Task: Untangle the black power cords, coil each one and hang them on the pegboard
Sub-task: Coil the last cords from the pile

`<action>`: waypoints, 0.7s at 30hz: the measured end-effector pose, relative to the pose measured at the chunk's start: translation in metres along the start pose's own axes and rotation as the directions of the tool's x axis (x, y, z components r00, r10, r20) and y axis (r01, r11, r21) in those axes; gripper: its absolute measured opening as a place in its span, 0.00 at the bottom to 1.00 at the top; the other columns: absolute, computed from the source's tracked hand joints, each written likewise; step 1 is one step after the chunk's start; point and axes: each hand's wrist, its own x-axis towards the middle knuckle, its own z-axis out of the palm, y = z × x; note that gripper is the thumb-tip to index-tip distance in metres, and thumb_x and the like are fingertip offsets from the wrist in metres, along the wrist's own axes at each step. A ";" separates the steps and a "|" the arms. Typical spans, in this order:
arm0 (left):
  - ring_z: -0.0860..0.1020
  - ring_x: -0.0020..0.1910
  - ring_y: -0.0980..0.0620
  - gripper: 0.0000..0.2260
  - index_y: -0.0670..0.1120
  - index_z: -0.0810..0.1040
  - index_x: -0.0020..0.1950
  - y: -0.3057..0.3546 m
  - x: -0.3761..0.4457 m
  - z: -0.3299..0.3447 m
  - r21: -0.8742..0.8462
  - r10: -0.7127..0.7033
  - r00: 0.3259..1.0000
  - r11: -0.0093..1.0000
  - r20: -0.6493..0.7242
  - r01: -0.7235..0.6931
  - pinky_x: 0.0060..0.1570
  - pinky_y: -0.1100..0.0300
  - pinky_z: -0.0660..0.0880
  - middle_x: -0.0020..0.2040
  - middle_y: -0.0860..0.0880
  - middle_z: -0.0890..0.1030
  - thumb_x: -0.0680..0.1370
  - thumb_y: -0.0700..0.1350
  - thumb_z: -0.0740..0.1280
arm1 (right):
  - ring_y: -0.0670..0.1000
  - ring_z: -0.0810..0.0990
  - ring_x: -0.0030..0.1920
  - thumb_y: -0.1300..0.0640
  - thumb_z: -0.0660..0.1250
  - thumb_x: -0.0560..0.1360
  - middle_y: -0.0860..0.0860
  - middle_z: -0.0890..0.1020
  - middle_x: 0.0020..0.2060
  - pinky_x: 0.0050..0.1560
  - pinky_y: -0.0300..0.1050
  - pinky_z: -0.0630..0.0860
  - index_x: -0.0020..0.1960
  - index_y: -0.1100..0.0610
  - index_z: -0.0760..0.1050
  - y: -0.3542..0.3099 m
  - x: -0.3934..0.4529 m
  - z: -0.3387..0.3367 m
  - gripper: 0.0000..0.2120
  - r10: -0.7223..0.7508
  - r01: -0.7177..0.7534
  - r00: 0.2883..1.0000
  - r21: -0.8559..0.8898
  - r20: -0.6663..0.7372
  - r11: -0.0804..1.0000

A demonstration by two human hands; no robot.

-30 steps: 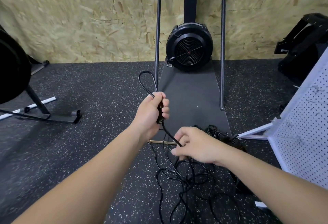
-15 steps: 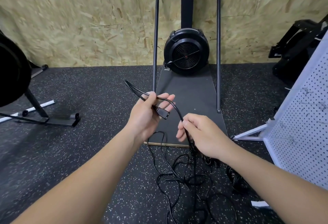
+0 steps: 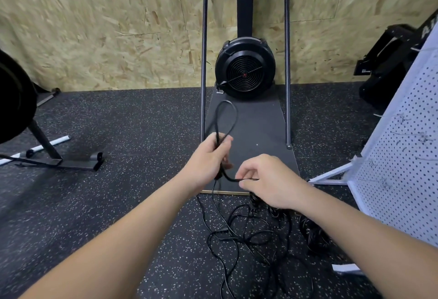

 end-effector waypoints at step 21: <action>0.83 0.34 0.42 0.07 0.45 0.85 0.60 -0.004 -0.024 0.022 -0.041 -0.068 0.978 0.996 0.197 0.077 0.30 0.57 0.79 0.49 0.36 0.88 0.88 0.44 0.68 | 0.46 0.84 0.38 0.40 0.87 0.63 0.44 0.86 0.35 0.42 0.49 0.80 0.55 0.46 0.71 0.007 0.004 -0.027 0.32 0.060 -0.037 0.956 0.086 -0.286 0.996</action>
